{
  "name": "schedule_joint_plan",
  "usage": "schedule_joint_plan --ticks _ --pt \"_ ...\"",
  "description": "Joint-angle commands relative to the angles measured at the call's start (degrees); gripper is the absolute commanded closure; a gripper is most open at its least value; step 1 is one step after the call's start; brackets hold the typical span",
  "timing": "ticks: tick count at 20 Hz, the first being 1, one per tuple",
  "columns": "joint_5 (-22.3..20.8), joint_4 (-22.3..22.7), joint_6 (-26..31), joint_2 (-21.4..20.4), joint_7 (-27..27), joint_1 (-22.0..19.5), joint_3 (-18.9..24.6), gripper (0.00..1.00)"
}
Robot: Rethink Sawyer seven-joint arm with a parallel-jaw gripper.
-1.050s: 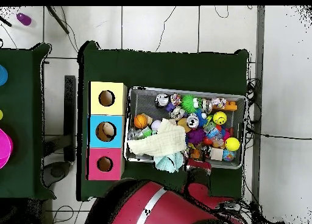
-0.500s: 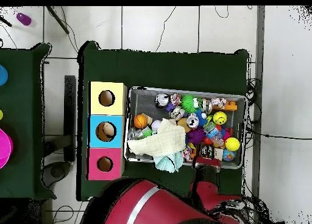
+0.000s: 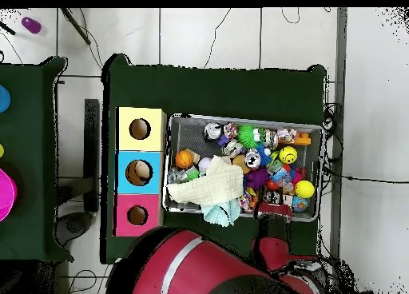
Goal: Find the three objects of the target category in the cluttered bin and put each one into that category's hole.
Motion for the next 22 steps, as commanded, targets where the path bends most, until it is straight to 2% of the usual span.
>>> schedule_joint_plan --ticks 1,11,14,19,22 --pt "5.27 -7.61 -11.19 3.53 -12.95 -0.66 1.35 0.0" --pt "0.03 -11.85 -10.32 6.24 -7.41 -4.38 -0.1 0.0" --pt "0.21 -12.04 -11.1 8.12 -7.32 -6.63 0.0 0.0" --pt "-2.01 -13.12 -4.51 9.44 -3.53 -8.89 -0.62 0.0" --pt "-2.21 -13.89 -3.97 9.94 -2.77 -10.19 -0.53 0.0"
